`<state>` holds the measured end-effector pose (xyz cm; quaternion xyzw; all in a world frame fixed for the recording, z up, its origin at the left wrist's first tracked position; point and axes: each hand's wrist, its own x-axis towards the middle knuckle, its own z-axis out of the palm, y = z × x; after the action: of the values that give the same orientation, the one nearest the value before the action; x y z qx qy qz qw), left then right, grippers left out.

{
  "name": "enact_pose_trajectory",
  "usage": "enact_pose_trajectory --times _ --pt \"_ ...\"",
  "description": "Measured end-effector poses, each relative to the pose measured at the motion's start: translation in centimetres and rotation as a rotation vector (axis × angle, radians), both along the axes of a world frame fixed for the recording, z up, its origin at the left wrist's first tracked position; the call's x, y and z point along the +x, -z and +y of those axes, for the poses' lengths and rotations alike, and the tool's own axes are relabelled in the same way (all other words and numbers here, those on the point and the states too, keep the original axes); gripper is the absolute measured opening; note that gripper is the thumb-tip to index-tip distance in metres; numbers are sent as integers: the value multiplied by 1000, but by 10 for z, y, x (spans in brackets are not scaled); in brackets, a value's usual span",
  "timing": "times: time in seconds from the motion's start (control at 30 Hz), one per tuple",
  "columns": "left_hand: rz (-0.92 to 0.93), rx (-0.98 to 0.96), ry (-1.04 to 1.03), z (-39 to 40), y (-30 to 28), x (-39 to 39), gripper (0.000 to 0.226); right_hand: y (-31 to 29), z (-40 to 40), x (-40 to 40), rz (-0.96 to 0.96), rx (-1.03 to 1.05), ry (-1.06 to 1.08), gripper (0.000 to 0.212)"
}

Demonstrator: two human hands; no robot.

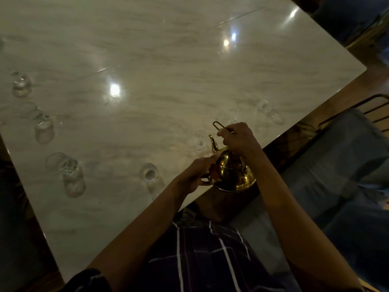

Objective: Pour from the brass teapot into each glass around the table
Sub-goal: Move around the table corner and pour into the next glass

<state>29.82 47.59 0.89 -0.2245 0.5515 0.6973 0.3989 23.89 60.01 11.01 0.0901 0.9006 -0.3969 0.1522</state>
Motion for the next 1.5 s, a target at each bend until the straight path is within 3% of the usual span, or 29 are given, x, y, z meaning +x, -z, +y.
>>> enact_pose_trajectory --times 0.5,0.67,1.1,1.5 --pt "13 15 19 -15 6 2 60 4 -6 7 22 -1 2 26" --pt "43 -5 46 -23 3 -3 45 4 -10 16 49 -30 61 25" --pt "259 -102 119 -35 9 2 53 12 -8 59 110 -192 275 25" --pt "335 -100 179 -2 -2 -20 56 -1 29 49 142 -236 284 24"
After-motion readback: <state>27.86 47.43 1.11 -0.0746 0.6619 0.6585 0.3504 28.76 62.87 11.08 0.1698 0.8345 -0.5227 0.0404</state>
